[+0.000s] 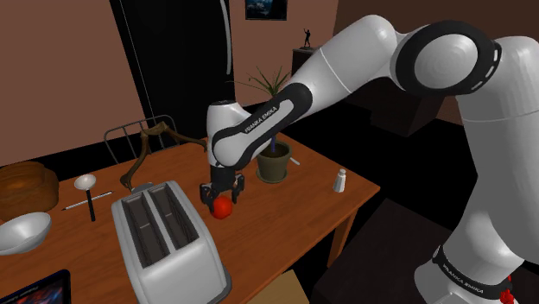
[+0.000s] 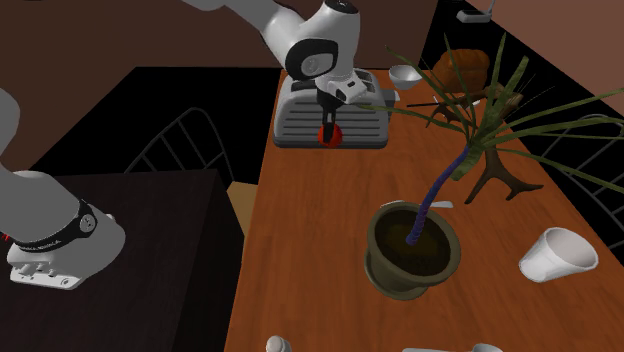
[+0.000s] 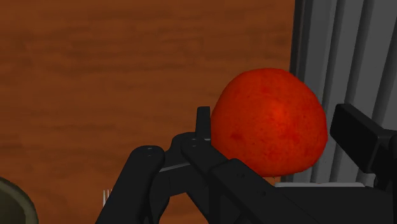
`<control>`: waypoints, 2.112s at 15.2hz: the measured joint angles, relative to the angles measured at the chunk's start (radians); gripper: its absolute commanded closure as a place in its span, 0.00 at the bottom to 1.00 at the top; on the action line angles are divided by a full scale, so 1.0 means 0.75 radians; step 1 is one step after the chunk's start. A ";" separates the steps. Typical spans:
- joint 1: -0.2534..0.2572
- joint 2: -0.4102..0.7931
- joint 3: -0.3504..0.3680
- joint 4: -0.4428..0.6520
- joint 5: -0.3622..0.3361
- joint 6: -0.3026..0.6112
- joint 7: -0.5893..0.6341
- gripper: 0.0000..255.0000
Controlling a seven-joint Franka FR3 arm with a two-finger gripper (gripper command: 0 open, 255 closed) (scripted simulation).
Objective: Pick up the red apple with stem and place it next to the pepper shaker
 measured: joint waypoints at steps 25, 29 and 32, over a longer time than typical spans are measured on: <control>-0.216 -0.425 -0.029 -0.371 0.115 -0.081 -0.284 1.00; -0.299 -0.534 -0.067 -0.509 0.151 -0.067 -0.426 1.00; -0.351 -0.592 -0.100 -0.581 0.167 -0.064 -0.523 1.00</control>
